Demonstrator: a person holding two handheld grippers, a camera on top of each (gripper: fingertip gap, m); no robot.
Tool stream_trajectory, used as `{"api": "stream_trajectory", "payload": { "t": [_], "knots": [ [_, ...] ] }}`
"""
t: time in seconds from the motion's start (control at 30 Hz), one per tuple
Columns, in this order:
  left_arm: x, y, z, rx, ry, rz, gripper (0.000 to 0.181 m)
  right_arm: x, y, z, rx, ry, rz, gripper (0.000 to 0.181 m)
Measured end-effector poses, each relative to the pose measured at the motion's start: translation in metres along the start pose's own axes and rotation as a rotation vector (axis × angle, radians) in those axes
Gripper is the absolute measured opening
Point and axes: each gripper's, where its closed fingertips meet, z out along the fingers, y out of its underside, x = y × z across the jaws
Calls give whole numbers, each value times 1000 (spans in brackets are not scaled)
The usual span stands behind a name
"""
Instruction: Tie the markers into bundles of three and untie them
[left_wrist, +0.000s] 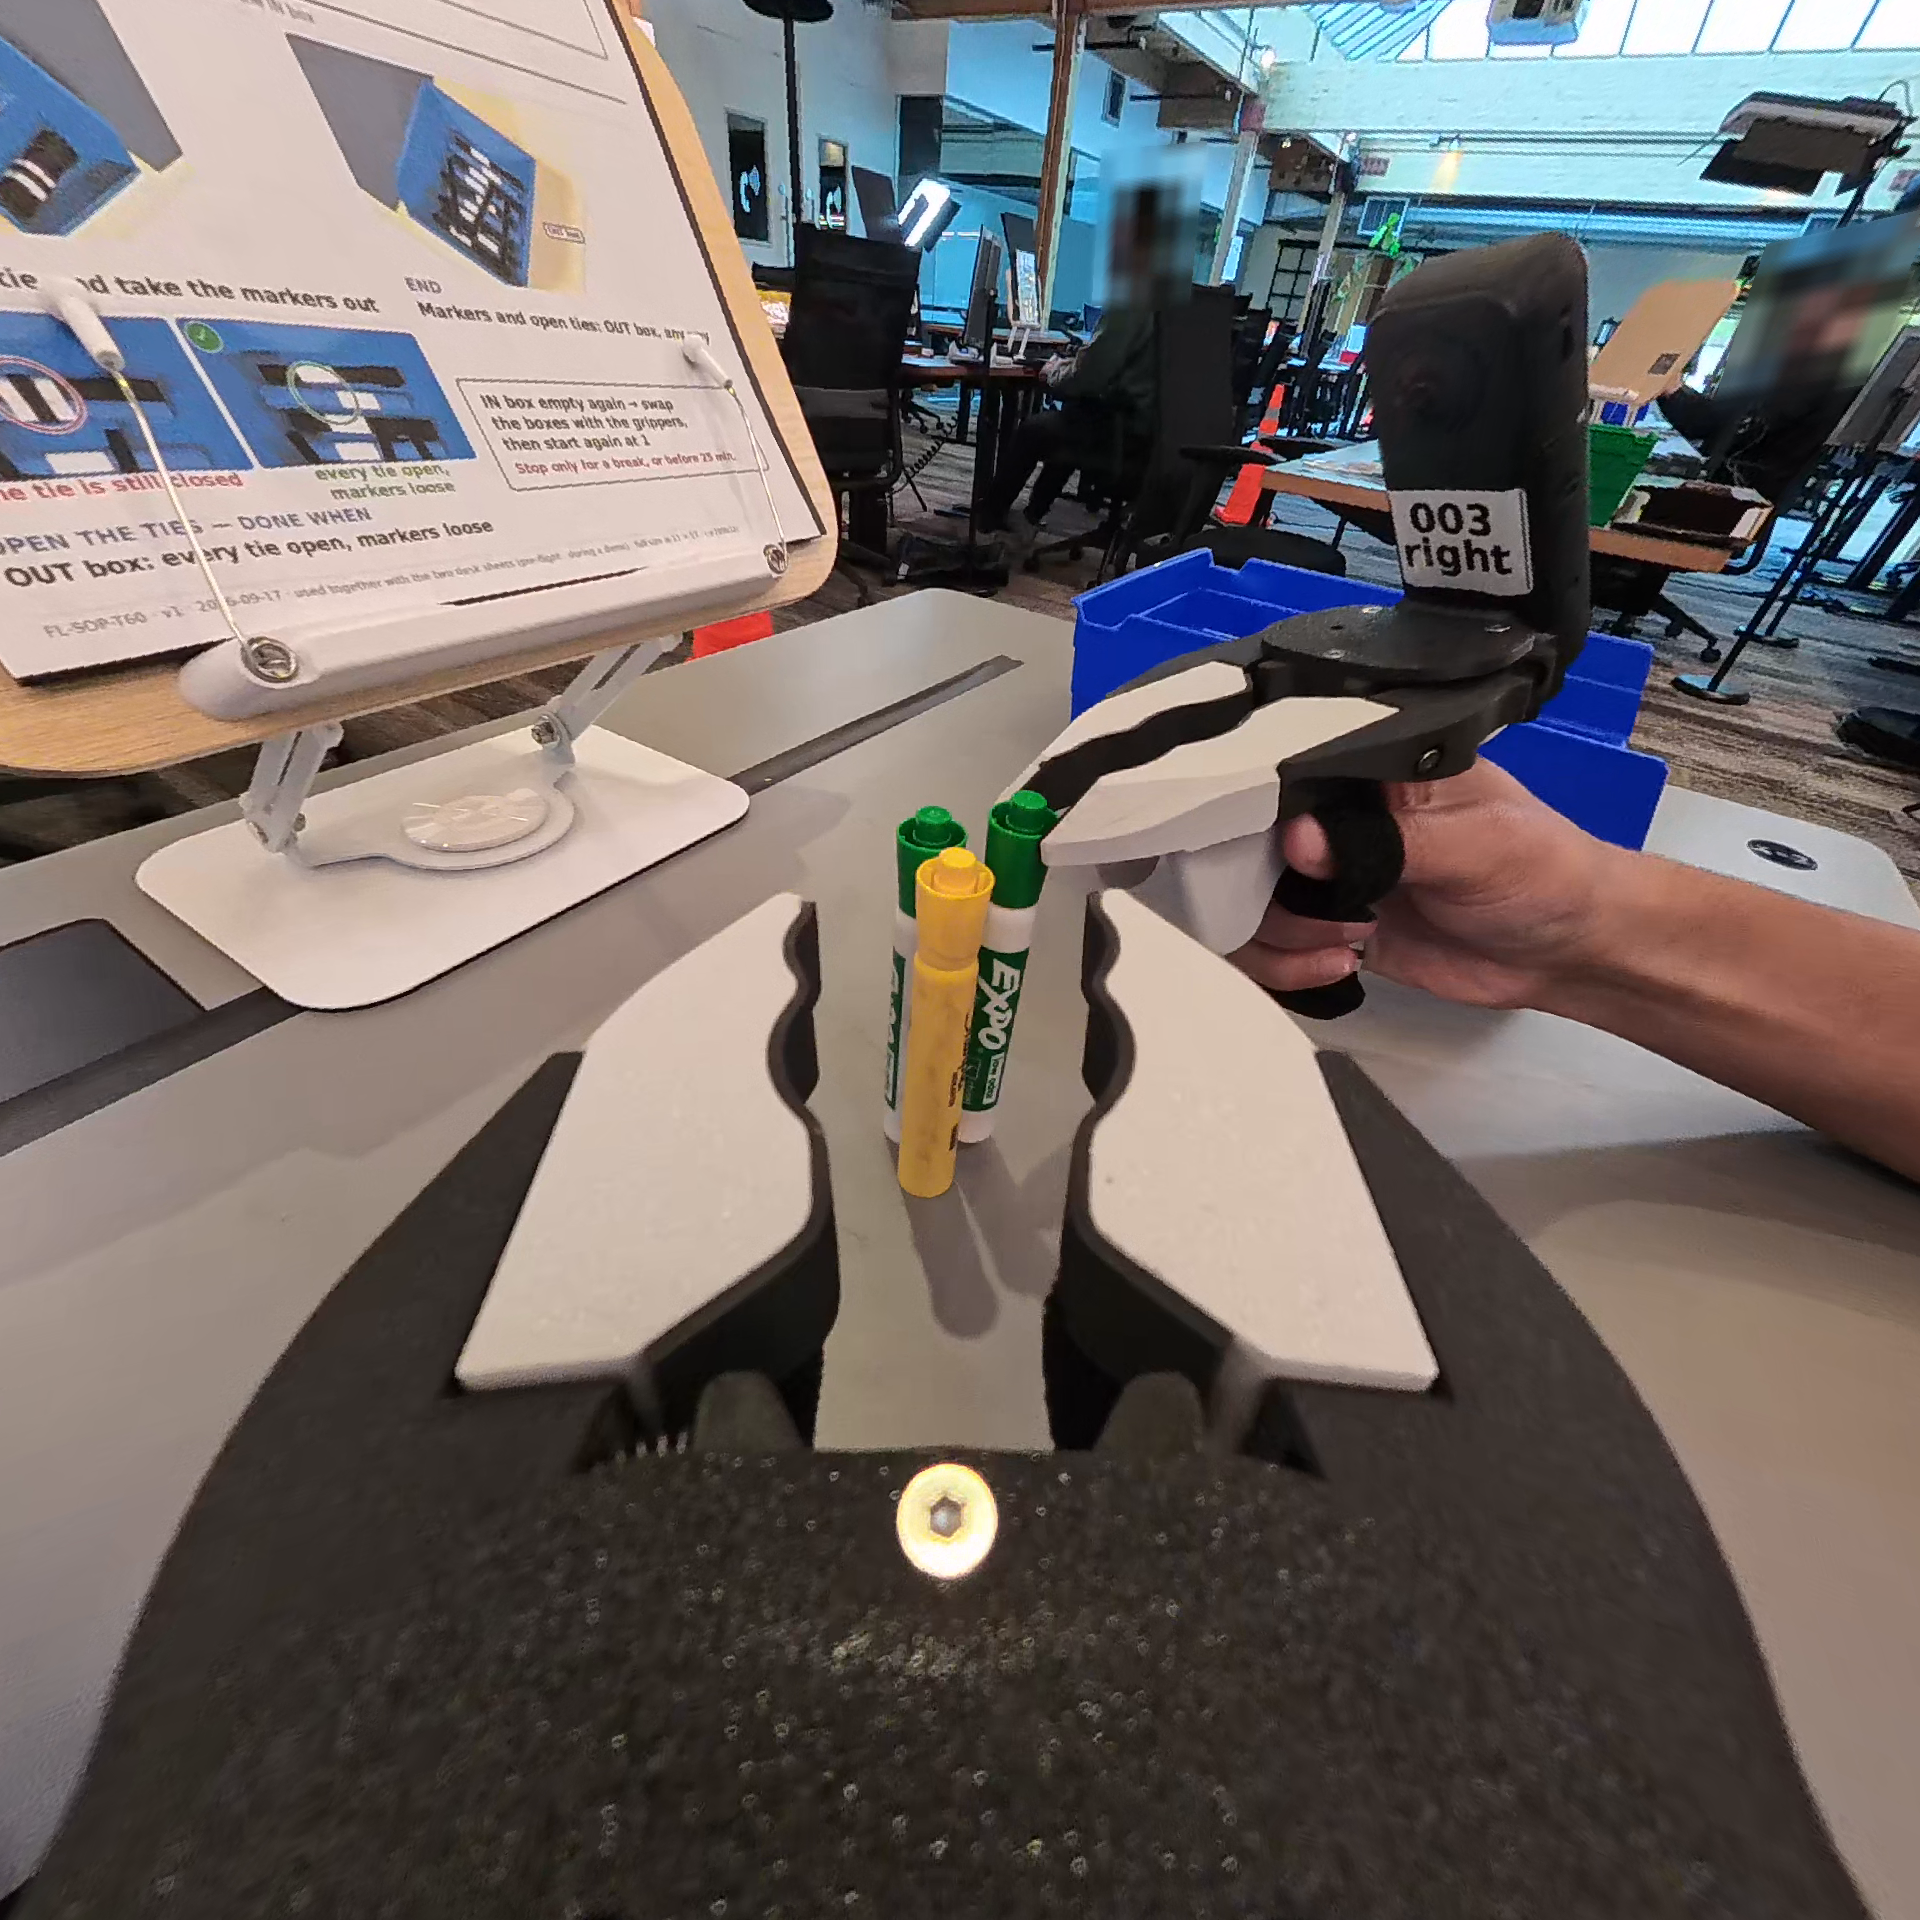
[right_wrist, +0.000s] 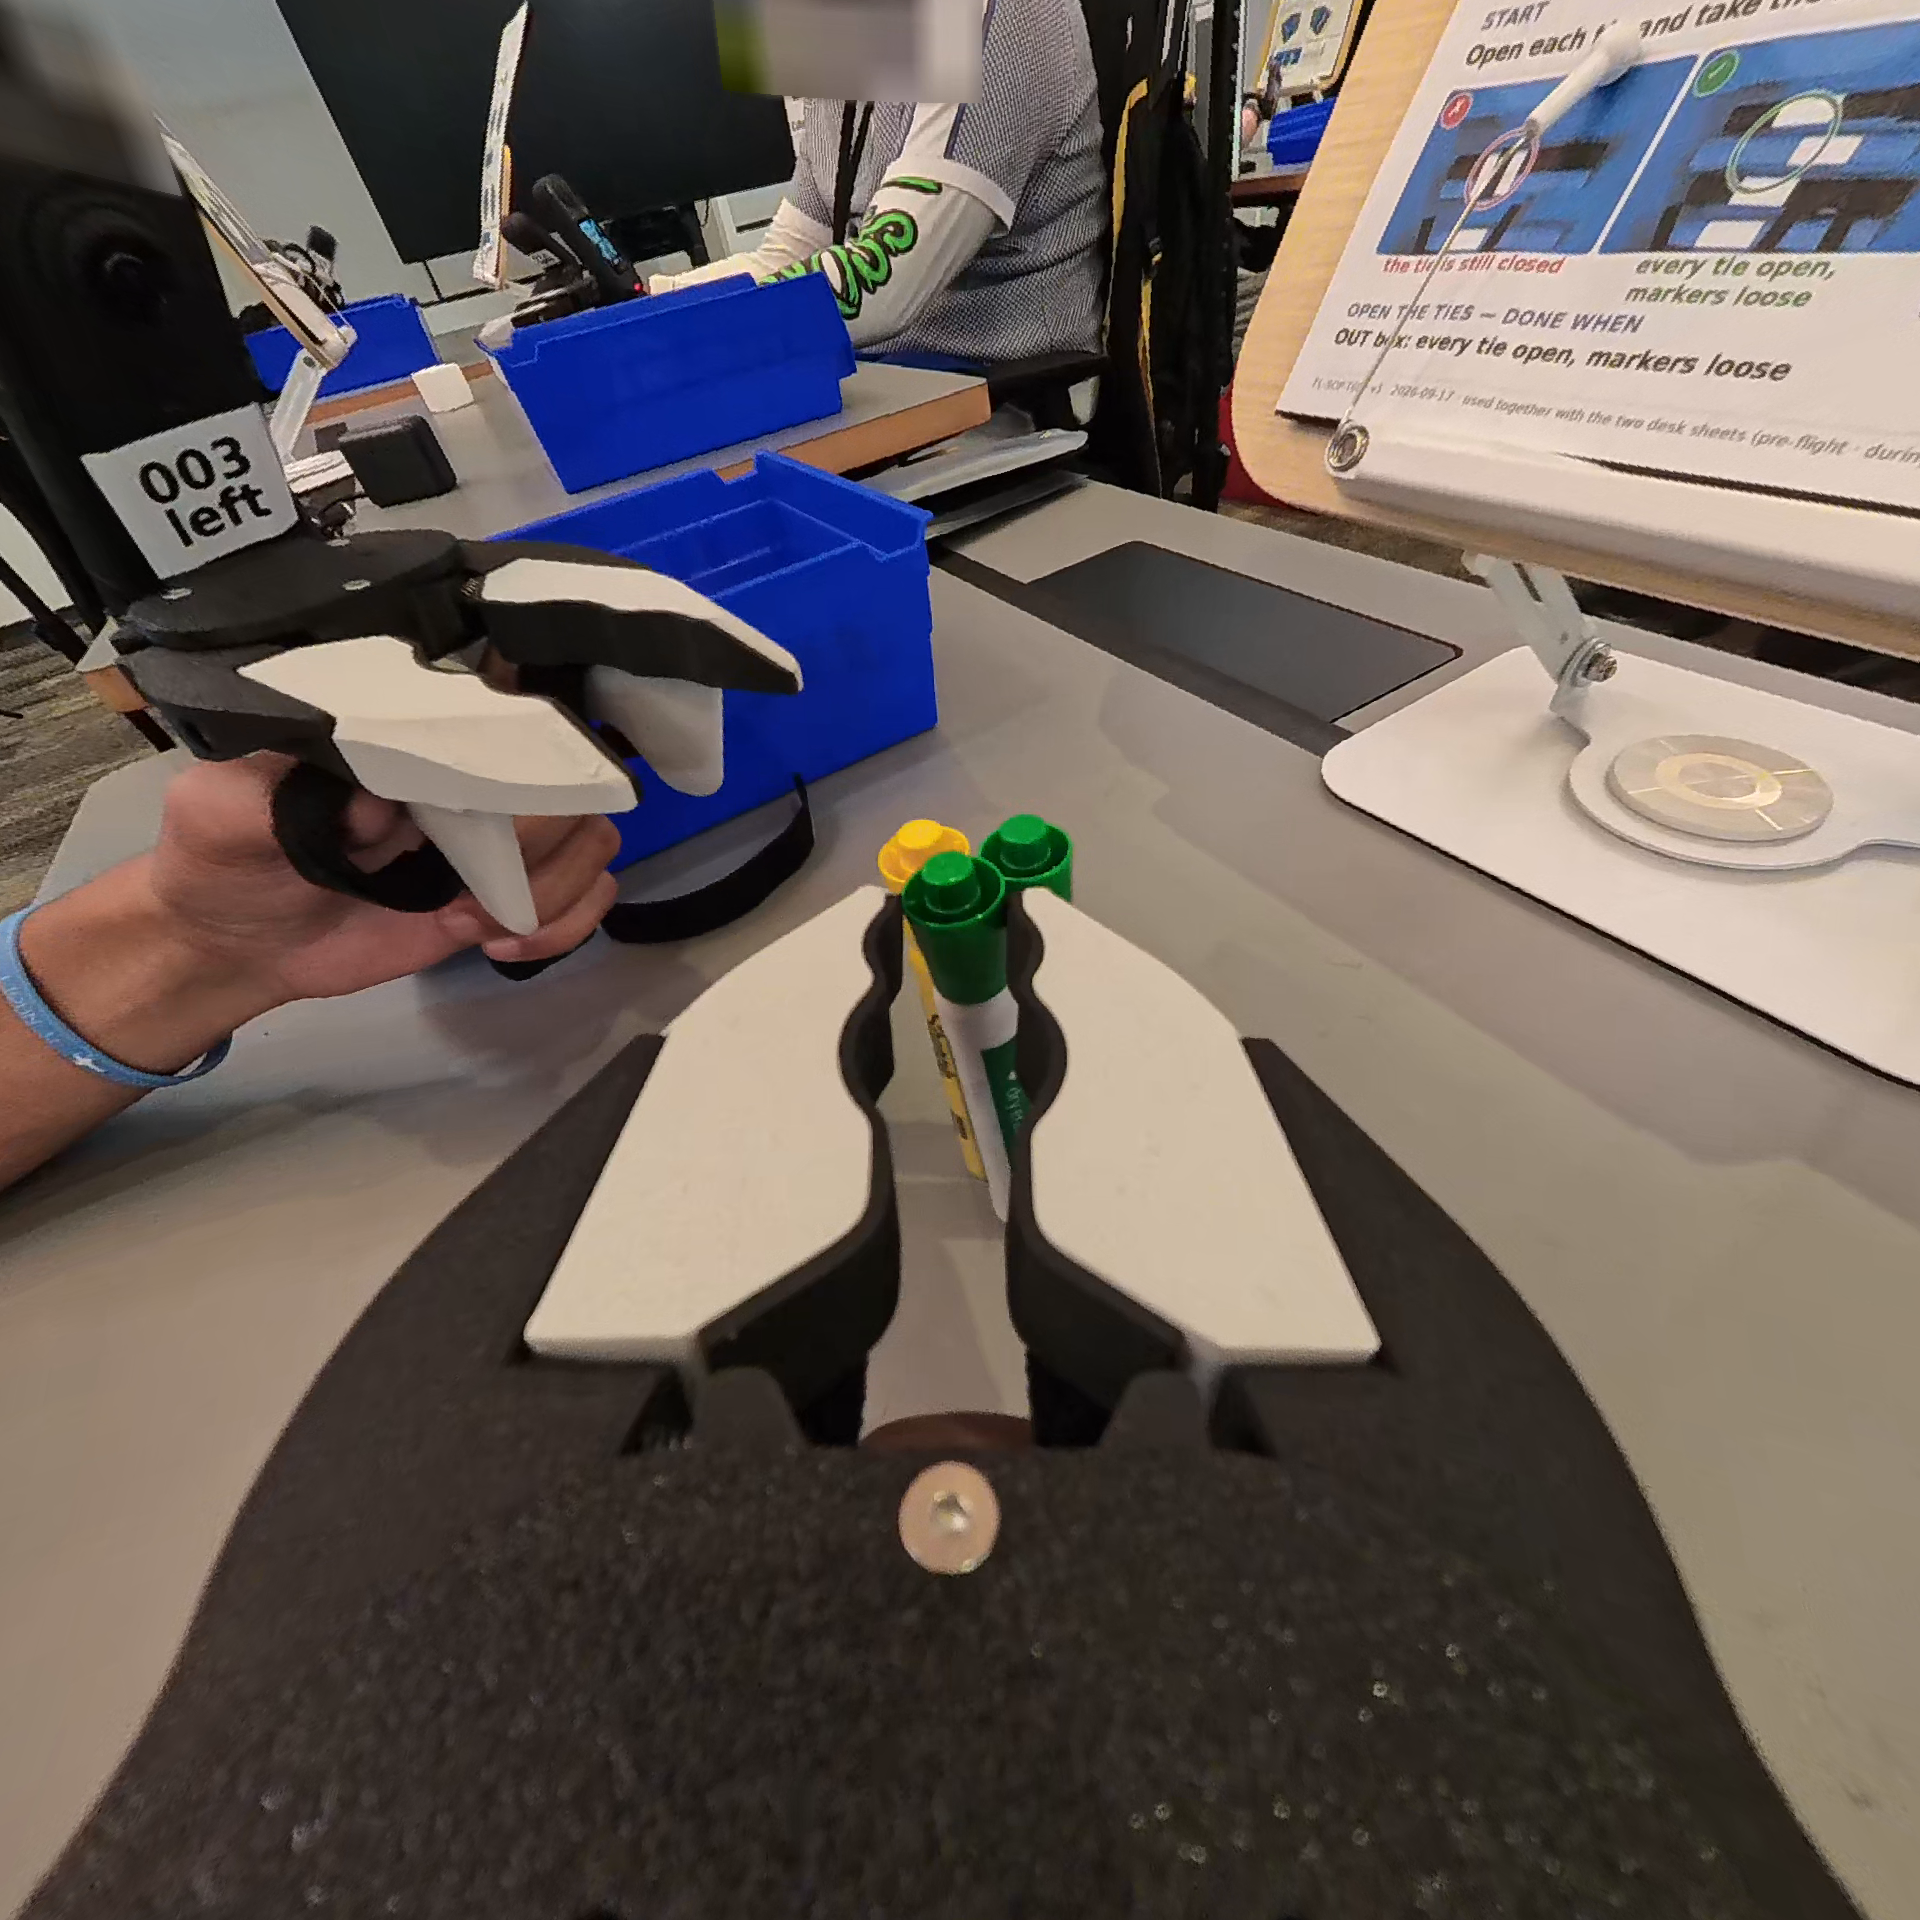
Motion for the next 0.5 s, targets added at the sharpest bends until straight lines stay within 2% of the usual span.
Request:
{"api": "stream_trajectory", "payload": {
  "t": [0.5],
  "knots": [
    [2,5,3,-24,7,6,48,2,6,7,-1,-7,35,19]
  ]
}}
